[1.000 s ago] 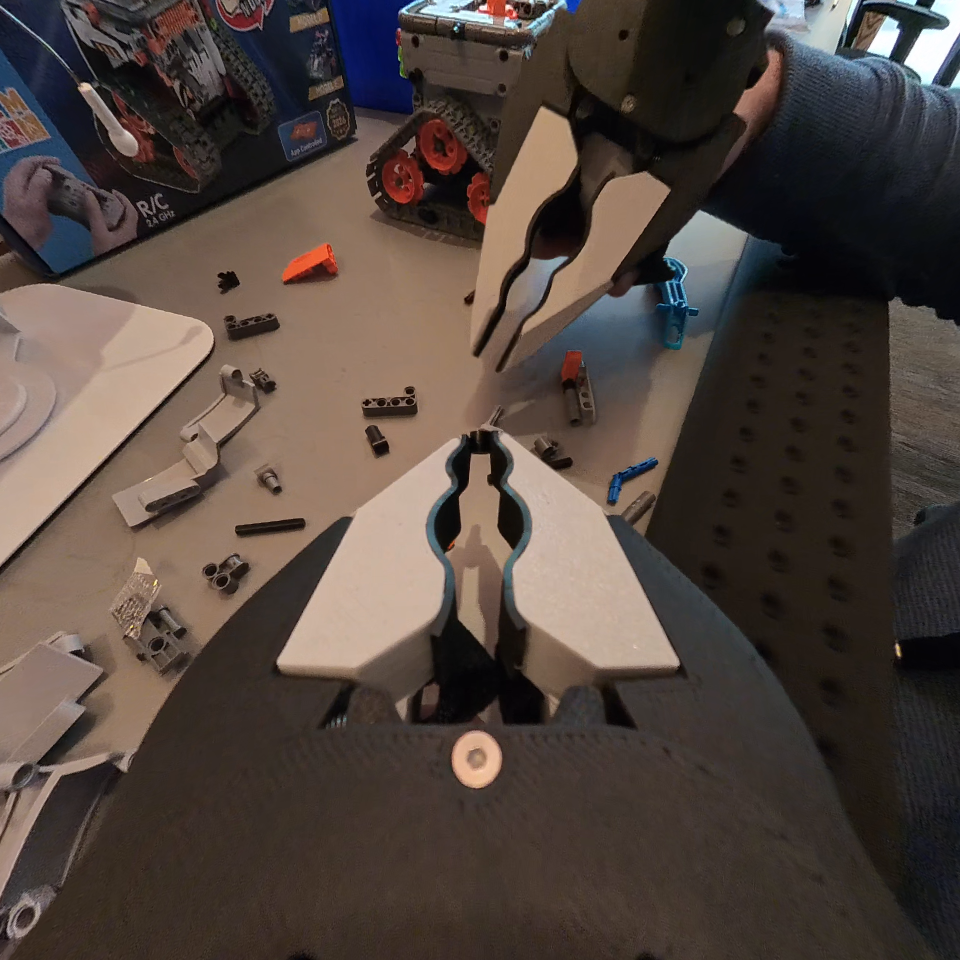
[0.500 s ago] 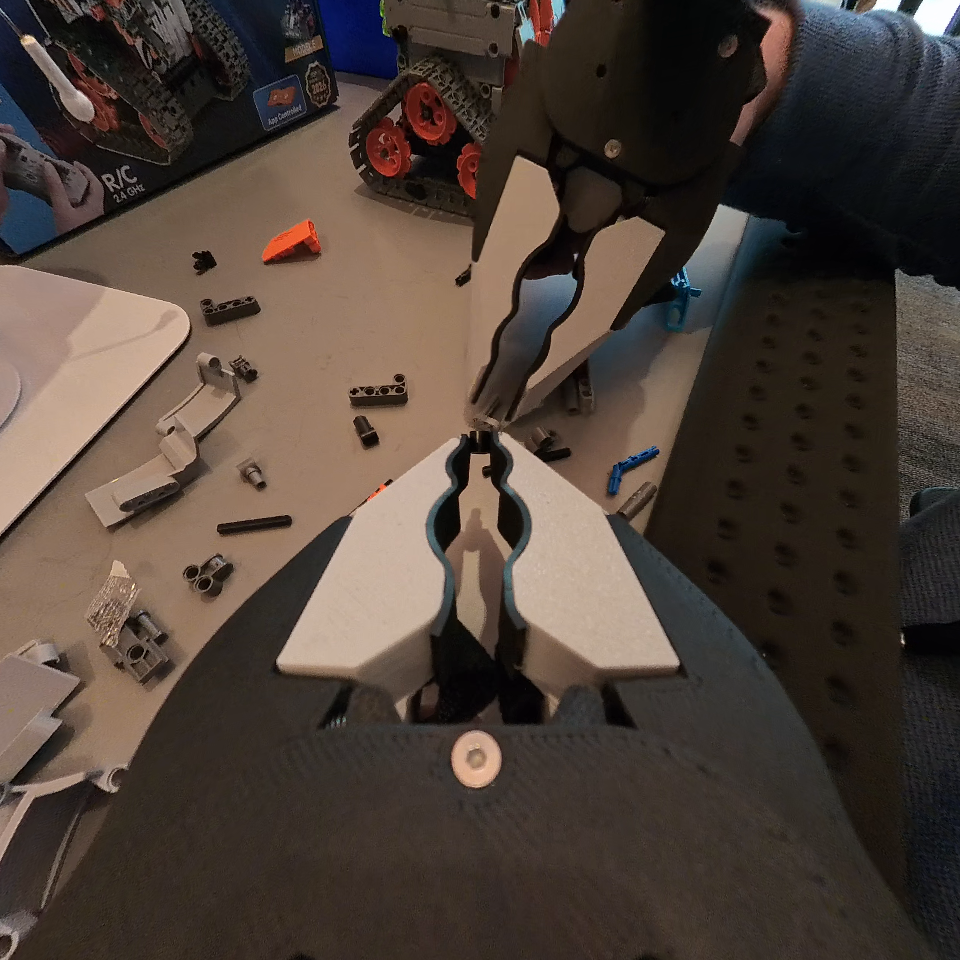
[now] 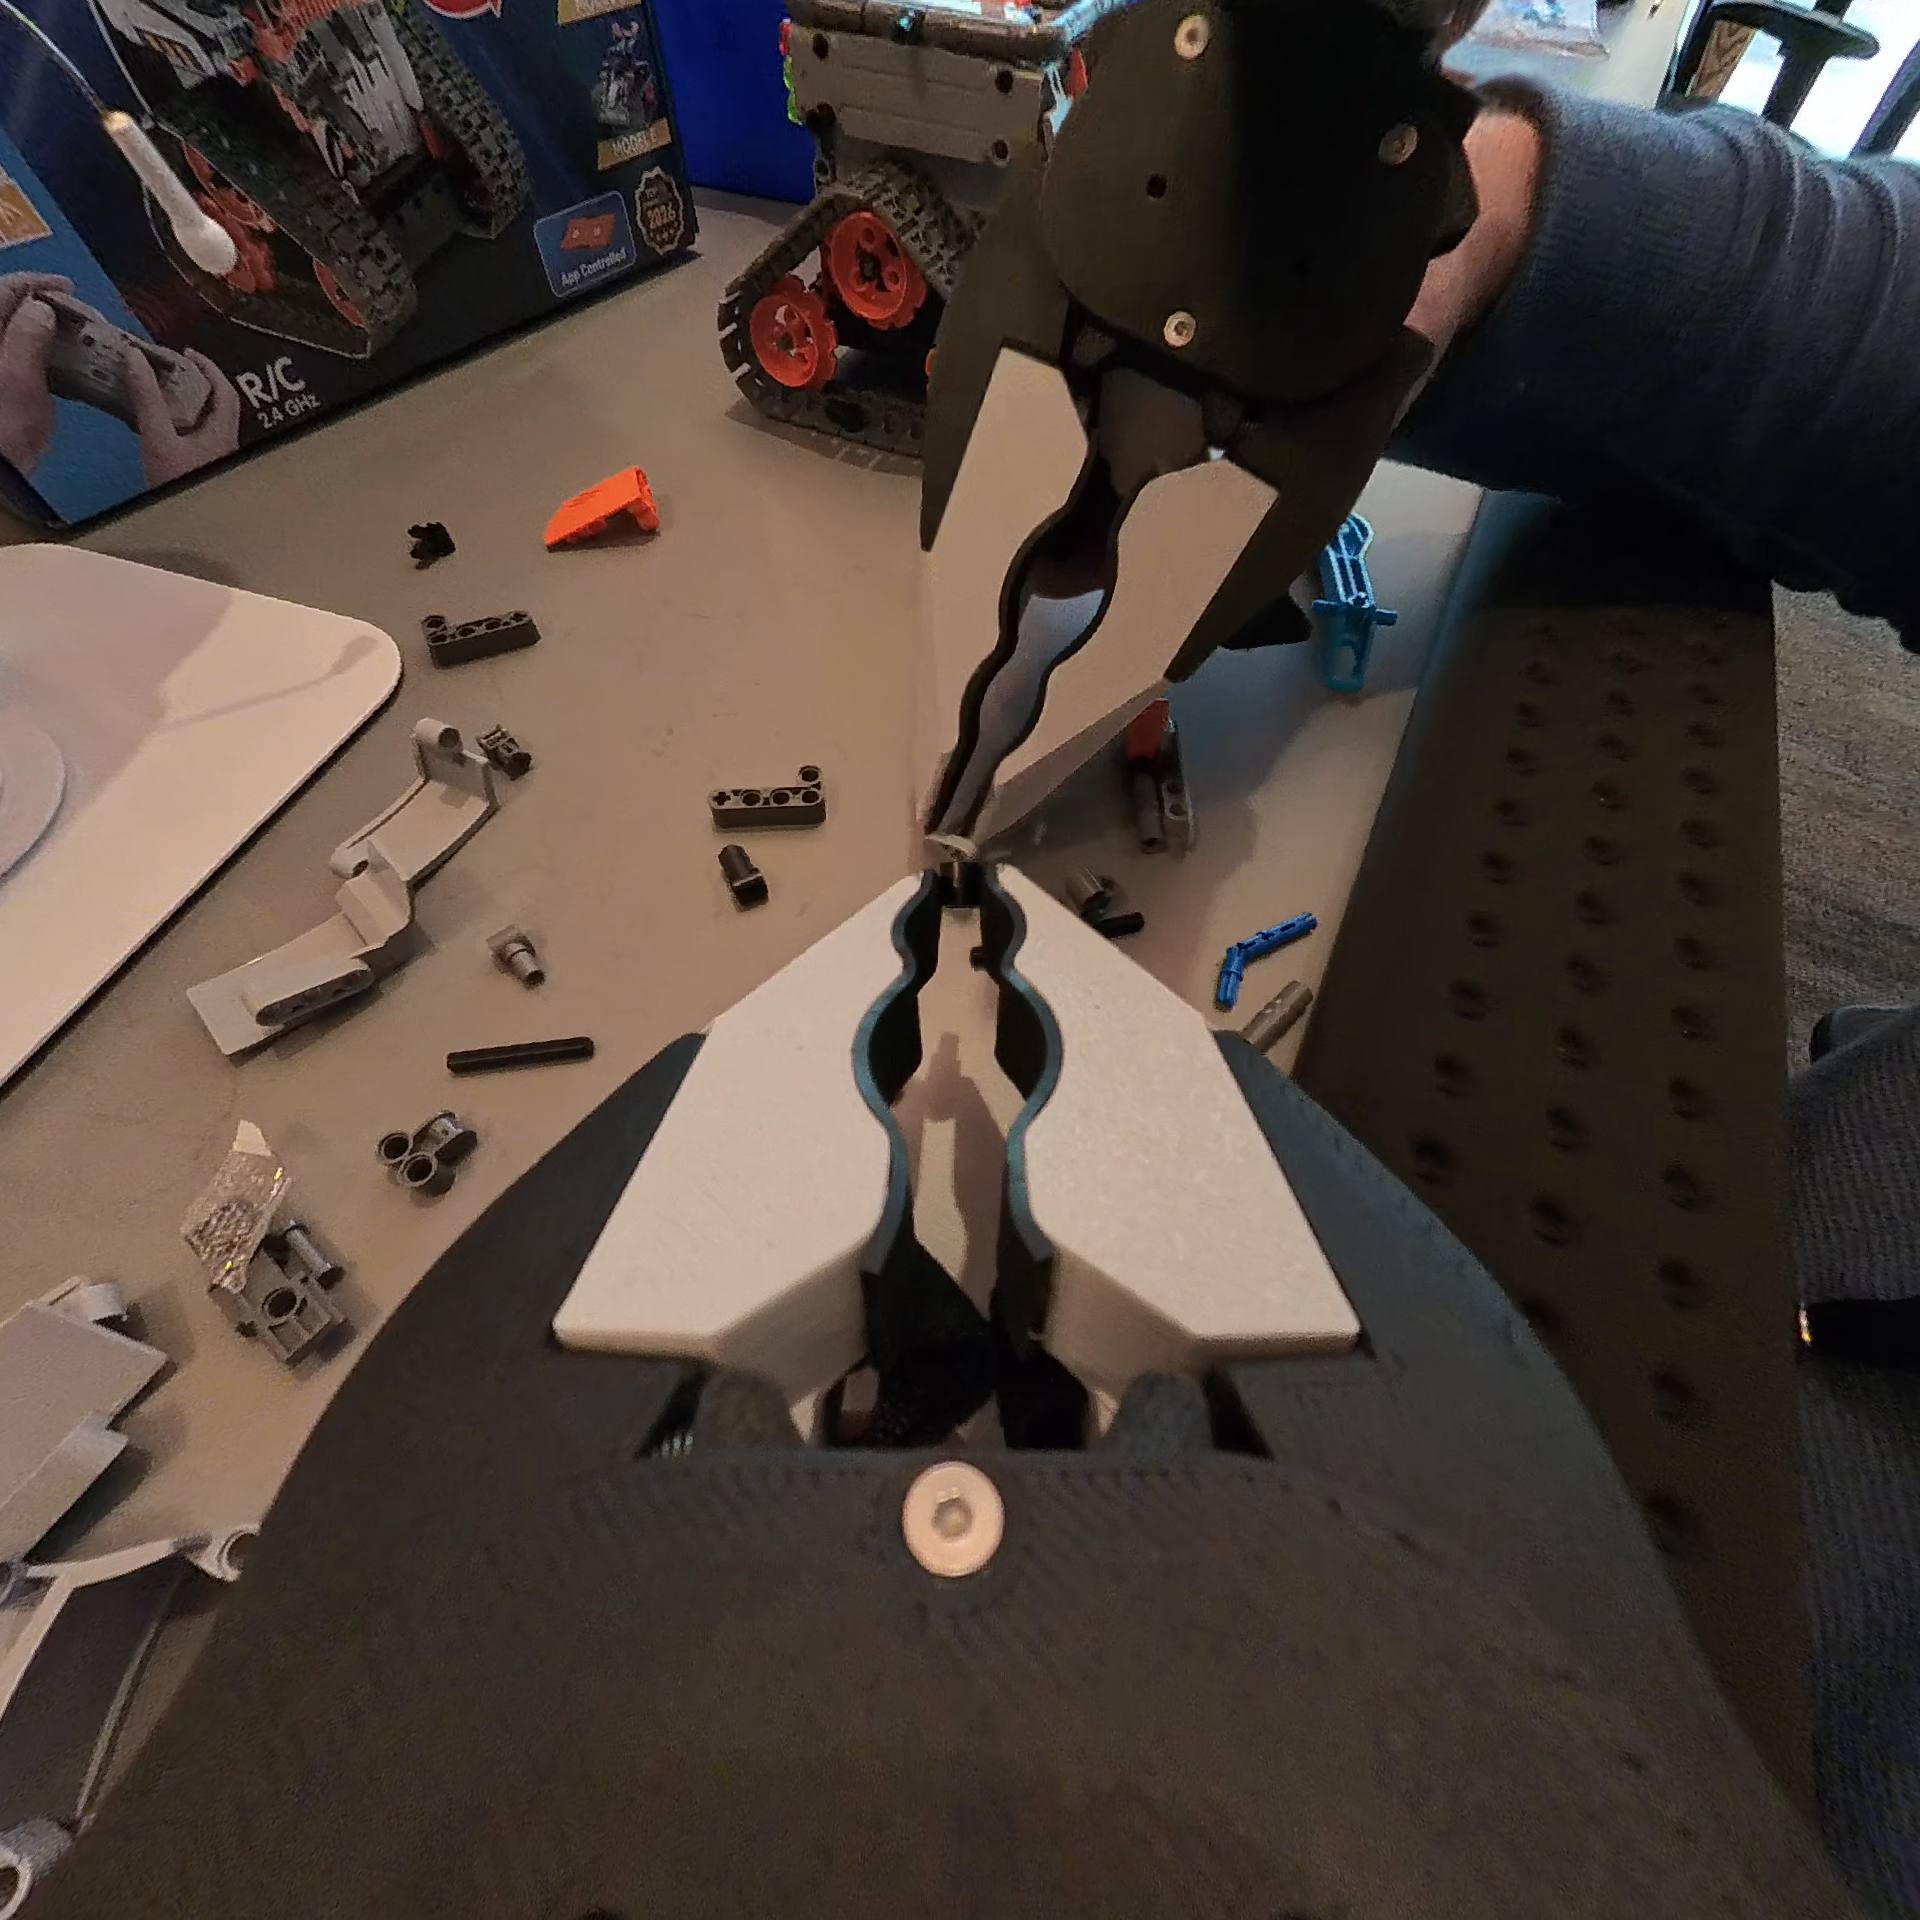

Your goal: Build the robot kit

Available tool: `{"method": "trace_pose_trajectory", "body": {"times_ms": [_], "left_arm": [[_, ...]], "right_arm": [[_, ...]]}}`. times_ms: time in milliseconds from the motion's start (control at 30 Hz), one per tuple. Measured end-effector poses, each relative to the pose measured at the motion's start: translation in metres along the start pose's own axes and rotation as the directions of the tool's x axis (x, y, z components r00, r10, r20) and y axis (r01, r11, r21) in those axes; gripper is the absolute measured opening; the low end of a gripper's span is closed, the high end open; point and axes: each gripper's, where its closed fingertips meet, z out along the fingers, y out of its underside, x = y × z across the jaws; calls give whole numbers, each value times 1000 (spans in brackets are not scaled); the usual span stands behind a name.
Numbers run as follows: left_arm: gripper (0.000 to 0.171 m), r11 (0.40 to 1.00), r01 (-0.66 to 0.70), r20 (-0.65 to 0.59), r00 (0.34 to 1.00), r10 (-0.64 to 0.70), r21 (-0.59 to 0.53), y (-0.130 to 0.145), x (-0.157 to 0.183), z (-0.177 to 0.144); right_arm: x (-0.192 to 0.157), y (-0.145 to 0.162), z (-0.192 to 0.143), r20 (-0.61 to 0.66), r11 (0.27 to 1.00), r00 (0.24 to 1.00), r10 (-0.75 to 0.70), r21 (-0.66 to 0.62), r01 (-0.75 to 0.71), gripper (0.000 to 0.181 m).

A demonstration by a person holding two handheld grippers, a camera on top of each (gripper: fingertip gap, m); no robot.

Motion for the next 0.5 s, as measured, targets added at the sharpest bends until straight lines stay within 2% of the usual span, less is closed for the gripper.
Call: {"method": "trace_pose_trajectory", "body": {"times_ms": [233, 500], "left_arm": [[6, 998, 25, -14, 1000, -24, 56, -9, 0, -3], [6, 993, 44, -18, 999, -42, 106, -17, -1, -6]], "right_arm": [[5, -30, -14, -32, 982, 998, 46, 184, -40, 2], [12, -58, -37, -22, 916, 990, 140, 382, -121, 2]]}}
